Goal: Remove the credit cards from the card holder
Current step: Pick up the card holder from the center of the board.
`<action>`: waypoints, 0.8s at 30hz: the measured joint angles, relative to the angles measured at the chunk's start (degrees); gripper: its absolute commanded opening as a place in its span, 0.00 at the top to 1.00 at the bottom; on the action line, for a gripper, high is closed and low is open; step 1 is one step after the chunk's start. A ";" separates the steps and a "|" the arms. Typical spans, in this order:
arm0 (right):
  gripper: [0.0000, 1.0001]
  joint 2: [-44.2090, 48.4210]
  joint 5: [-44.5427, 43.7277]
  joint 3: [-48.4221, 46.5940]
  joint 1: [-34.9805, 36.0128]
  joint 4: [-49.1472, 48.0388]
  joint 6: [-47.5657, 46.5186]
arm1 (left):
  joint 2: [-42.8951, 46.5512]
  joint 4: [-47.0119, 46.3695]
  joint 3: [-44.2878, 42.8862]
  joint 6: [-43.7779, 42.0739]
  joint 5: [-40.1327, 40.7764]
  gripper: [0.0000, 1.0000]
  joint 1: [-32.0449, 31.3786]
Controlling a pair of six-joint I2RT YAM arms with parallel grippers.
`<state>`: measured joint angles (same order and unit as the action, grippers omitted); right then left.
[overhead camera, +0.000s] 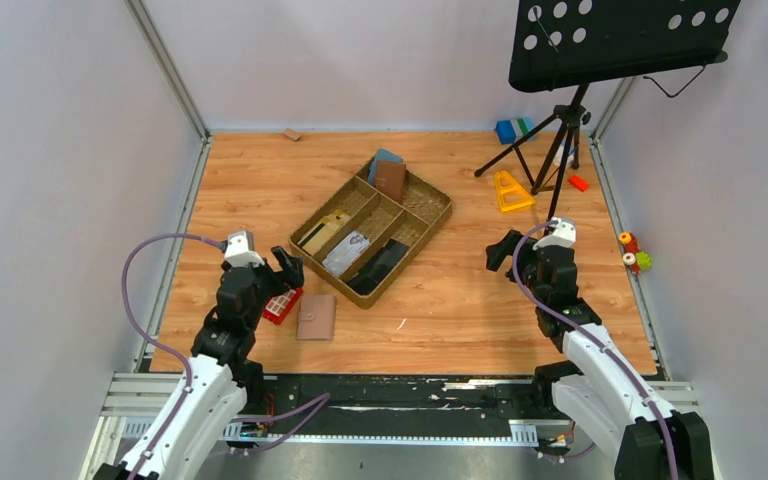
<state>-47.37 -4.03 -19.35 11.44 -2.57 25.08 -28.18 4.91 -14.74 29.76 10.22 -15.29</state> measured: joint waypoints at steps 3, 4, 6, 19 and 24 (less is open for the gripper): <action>0.00 0.00 -0.02 -0.02 0.00 0.00 0.39 | -0.52 0.26 0.00 0.02 -0.17 0.00 0.00; 0.00 0.00 0.00 0.00 0.00 0.00 0.46 | -0.72 0.50 0.00 0.11 -0.28 0.00 0.00; 0.00 0.00 0.00 0.00 0.00 0.00 0.63 | -1.16 1.42 -0.07 0.55 -0.66 0.00 0.00; 0.00 0.11 2.14 -0.02 0.00 -0.28 0.83 | -6.71 23.08 -11.67 7.98 -6.38 0.04 -1.20; 0.00 0.07 2.60 -0.02 0.00 -0.28 0.85 | -6.14 28.35 -12.39 11.19 -6.32 0.02 -5.29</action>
<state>-47.31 -1.43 -19.38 11.44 -2.85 25.93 -34.33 33.26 -27.14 40.95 3.90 -20.58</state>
